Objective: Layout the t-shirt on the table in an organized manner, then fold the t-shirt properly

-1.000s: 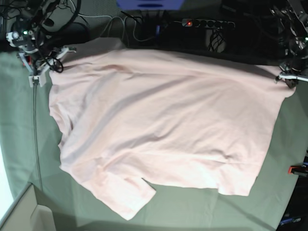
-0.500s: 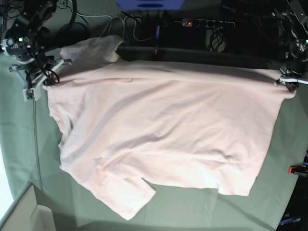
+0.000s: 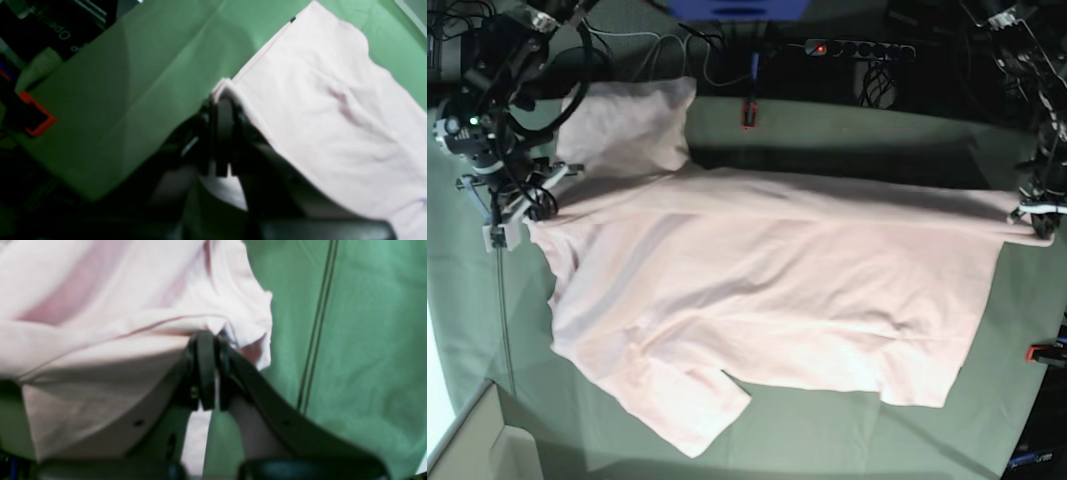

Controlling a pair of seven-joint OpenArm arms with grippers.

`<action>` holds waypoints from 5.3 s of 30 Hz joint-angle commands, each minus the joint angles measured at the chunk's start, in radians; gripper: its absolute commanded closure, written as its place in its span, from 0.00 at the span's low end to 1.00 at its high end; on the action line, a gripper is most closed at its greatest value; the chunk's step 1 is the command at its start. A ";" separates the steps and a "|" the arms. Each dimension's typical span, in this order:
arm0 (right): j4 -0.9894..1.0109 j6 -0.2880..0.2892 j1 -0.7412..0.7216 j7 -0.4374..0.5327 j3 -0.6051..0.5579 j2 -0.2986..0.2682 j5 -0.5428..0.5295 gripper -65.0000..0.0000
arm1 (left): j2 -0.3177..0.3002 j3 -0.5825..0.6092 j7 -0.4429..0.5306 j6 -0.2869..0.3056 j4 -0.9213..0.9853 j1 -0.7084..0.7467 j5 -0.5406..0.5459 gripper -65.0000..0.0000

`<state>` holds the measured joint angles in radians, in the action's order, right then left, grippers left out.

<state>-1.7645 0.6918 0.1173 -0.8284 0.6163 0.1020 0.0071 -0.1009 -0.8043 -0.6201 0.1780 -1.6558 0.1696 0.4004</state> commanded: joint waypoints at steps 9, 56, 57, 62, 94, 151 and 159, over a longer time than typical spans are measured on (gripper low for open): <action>0.070 0.006 -0.115 0.027 0.000 -0.011 -0.011 1.00 | -0.023 -0.005 0.030 -0.004 0.078 -0.098 -0.004 1.00; 0.148 0.006 -0.179 0.021 -0.069 -0.080 -0.011 0.47 | -0.096 0.003 0.039 0.002 0.471 -0.241 -0.001 0.54; 0.148 0.006 -0.175 0.022 -0.069 -0.078 -0.011 0.47 | -0.096 0.003 0.039 0.002 0.472 -0.239 -0.002 0.55; 0.148 0.006 -0.163 0.024 -0.069 -0.075 -0.011 0.47 | -0.104 0.004 0.041 0.002 0.524 -0.258 -0.004 0.55; 0.189 0.006 -0.149 0.028 0.067 -0.124 -0.012 0.47 | -0.118 0.055 0.173 -0.001 0.765 -0.324 -0.093 1.00; 0.275 0.006 0.017 0.189 0.072 -0.227 -0.014 1.00 | -0.162 0.050 0.044 0.004 0.411 -0.115 -0.087 1.00; 0.275 0.006 0.025 0.189 0.167 -0.213 -0.012 1.00 | -0.168 -0.022 0.038 0.004 0.411 -0.064 0.019 1.00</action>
<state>-1.4681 0.7105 0.1455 -0.6544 0.7723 -0.0910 -0.0162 -0.2378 -0.8135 -0.6300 0.1959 -1.2247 0.1108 0.4278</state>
